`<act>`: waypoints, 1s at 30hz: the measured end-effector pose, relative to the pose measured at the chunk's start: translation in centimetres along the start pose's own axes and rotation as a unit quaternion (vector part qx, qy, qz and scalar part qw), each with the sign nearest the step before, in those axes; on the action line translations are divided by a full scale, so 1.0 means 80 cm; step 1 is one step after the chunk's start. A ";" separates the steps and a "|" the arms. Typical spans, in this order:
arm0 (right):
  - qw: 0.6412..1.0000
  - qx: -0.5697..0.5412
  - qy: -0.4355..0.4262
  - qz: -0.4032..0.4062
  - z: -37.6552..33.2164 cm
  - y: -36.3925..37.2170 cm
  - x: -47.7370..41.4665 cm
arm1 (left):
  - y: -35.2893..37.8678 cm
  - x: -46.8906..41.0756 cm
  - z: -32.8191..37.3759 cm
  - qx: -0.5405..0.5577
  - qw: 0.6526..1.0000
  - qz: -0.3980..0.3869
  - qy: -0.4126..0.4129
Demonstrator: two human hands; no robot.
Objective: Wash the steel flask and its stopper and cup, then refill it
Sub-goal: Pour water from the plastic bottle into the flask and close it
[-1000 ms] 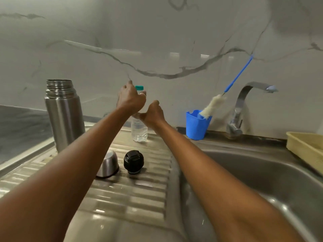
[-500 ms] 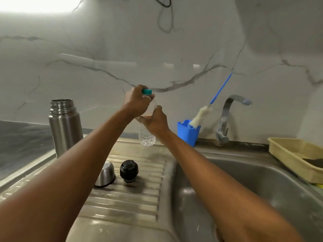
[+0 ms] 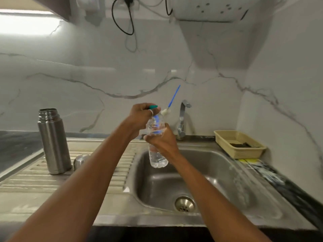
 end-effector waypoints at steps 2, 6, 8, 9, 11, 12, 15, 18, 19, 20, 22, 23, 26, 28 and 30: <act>1.000 0.008 -0.002 0.019 0.018 -0.010 0.005 | 0.008 0.011 -0.012 0.014 0.999 -0.036 -0.007; 0.999 0.012 0.028 0.022 0.061 -0.017 0.005 | 0.017 0.020 -0.050 0.032 0.994 -0.100 -0.040; 0.999 0.021 0.032 0.018 0.075 -0.018 0.003 | 0.021 0.020 -0.062 0.029 0.993 -0.104 -0.046; 0.999 0.024 0.034 0.016 0.077 -0.018 0.001 | 0.022 0.019 -0.065 0.027 0.994 -0.096 -0.046; 0.999 0.025 0.038 0.019 0.080 -0.019 -0.001 | 0.025 0.015 -0.068 0.021 0.996 -0.076 -0.043; 0.999 0.021 0.039 0.023 0.080 -0.019 -0.002 | 0.027 0.013 -0.068 0.016 0.997 -0.068 -0.039; 0.998 0.018 0.034 0.040 0.083 -0.015 -0.003 | 0.033 0.009 -0.070 -0.005 0.999 -0.042 -0.024; 0.996 0.026 0.033 0.075 0.085 -0.018 0.001 | 0.041 0.007 -0.073 -0.023 1.000 -0.009 -0.016; 0.996 0.029 0.030 0.085 0.085 -0.019 0.002 | 0.042 0.008 -0.073 -0.027 1.000 0.005 -0.015; 0.995 0.034 0.029 0.092 0.086 -0.020 0.002 | 0.043 0.008 -0.071 -0.032 0.999 0.021 -0.018; 0.994 0.042 0.027 0.102 0.087 -0.019 0.002 | 0.045 0.008 -0.069 -0.046 0.998 0.040 -0.027; 0.993 0.044 0.025 0.108 0.088 -0.018 0.003 | 0.047 0.007 -0.069 -0.056 0.997 0.046 -0.031; 0.992 0.039 0.025 0.114 0.088 -0.019 0.003 | 0.050 0.004 -0.067 -0.079 0.994 0.058 -0.038; 0.995 0.013 0.032 0.097 0.088 -0.021 0.002 | 0.049 0.002 -0.066 -0.064 0.997 0.020 -0.038; 0.997 -0.007 0.039 0.070 0.086 -0.022 0.002 | 0.046 -0.001 -0.068 -0.008 0.998 -0.045 -0.033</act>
Point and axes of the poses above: each hand's wrist, its own x-axis away from the middle knuckle, its own y-axis out of the palm, z = x × y, the point moved 2 cm from there along -x, towards the middle knuckle, and after that the axes turned 10 degrees about y, right-handed, at the moved point
